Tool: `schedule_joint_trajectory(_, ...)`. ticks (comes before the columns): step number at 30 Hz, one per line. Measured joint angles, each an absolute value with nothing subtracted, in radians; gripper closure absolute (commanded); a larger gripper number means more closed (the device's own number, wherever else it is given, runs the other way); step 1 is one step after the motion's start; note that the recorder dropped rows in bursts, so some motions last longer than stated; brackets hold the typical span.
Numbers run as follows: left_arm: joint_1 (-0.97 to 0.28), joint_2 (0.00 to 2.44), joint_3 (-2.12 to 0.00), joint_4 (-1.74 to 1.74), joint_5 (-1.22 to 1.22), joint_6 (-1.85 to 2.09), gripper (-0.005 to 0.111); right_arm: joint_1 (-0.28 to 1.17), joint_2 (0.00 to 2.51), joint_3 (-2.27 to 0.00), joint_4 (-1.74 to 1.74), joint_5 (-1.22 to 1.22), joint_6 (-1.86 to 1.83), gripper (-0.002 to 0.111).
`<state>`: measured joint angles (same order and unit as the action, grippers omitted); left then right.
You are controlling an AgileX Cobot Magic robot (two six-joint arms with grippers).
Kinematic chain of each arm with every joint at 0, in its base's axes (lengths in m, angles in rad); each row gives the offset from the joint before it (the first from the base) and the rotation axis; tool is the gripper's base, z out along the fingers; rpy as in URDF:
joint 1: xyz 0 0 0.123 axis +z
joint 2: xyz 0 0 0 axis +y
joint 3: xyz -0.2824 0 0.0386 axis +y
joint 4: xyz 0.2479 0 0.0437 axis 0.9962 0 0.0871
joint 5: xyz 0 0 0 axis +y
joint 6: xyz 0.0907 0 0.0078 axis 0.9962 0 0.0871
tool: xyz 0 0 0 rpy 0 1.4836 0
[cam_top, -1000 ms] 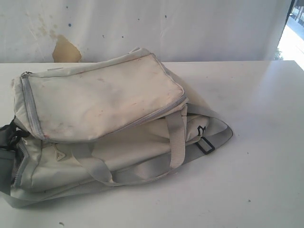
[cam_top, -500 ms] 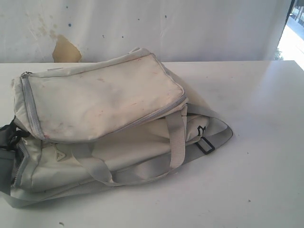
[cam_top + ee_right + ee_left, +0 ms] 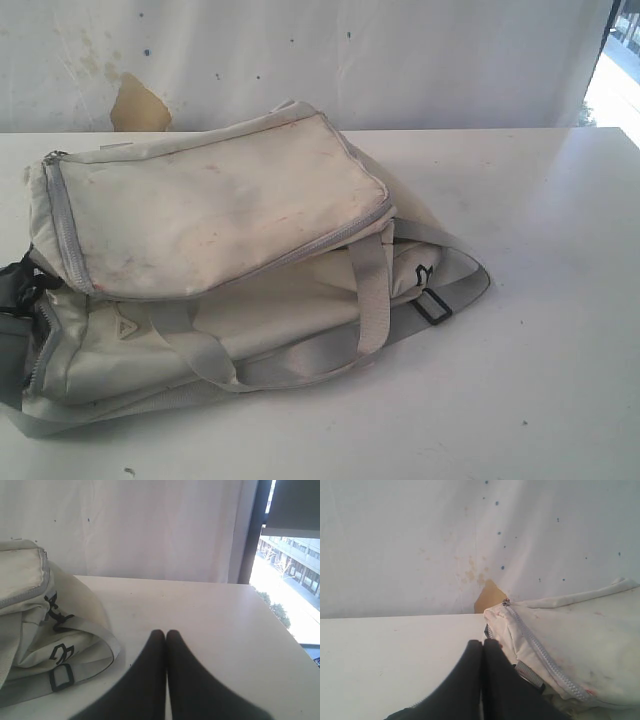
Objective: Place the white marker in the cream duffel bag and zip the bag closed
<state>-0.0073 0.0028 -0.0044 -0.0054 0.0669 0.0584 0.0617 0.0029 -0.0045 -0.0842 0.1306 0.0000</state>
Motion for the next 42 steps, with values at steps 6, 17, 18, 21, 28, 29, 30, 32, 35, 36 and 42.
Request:
schedule_joint_trajectory(6,-0.007,0.003,-0.004,-0.005,0.067,0.058,0.107,0.062,0.003,-0.004,-0.084,0.131,0.0,0.108)
schedule_joint_trajectory(17,-0.007,0.003,-0.004,-0.005,0.067,0.058,0.107,0.062,0.003,-0.004,-0.084,0.131,0.0,0.108)
schedule_joint_trajectory(18,-0.007,0.003,-0.004,-0.005,0.067,0.058,0.107,0.062,0.003,-0.004,-0.084,0.131,0.0,0.108)
schedule_joint_trajectory(21,-0.007,0.003,-0.004,-0.005,0.067,0.058,0.107,0.059,0.003,-0.004,-0.084,0.132,0.0,0.108)
schedule_joint_trajectory(28,-0.007,0.003,-0.004,-0.005,0.067,0.058,0.107,0.034,0.003,-0.004,-0.084,0.133,0.0,0.108)
schedule_joint_trajectory(29,-0.007,0.003,-0.004,-0.005,0.067,0.058,0.107,0.034,0.003,-0.004,-0.084,0.133,0.0,0.108)
schedule_joint_trajectory(30,-0.007,0.003,-0.004,-0.005,0.067,0.058,0.107,0.034,0.003,-0.004,-0.084,0.134,0.0,0.108)
schedule_joint_trajectory(32,-0.007,0.003,-0.004,-0.005,0.067,0.058,0.107,0.031,0.003,-0.004,-0.084,0.134,0.0,0.108)
schedule_joint_trajectory(35,-0.007,0.003,-0.004,-0.005,0.067,0.058,0.107,0.031,0.003,-0.004,-0.084,0.134,0.0,0.108)
schedule_joint_trajectory(36,-0.007,0.003,-0.004,-0.005,0.067,0.058,0.107,0.031,0.003,-0.004,-0.084,0.134,0.0,0.108)
schedule_joint_trajectory(42,-0.007,0.003,-0.004,-0.005,0.067,0.058,0.107,0.031,0.003,-0.004,-0.084,0.134,0.0,0.108)
